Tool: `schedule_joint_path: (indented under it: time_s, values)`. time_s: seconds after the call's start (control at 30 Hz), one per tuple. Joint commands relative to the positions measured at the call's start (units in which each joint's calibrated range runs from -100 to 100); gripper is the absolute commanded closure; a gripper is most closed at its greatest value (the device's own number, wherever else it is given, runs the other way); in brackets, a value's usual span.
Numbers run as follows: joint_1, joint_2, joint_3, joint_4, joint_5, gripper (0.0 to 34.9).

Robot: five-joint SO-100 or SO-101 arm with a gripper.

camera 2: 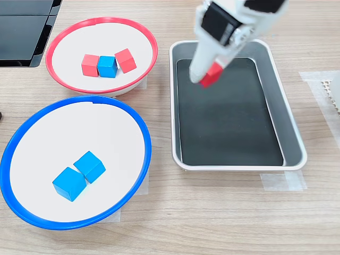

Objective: Resolve any anomalies and move all blocks to matching dishes

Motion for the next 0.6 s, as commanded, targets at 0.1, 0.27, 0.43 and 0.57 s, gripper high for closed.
schedule_joint_path:
  time_s: [0.1,0.27,0.43,0.57]
  values:
    - [2.28,11.89,-22.33,-8.61,-1.81,34.8]
    - [5.10,22.47,-26.24,-19.26,0.98,34.8]
    - [8.68,30.65,-35.98,-19.09,1.37,34.8]
    - [12.44,37.56,-43.90,-19.42,1.47,34.8]
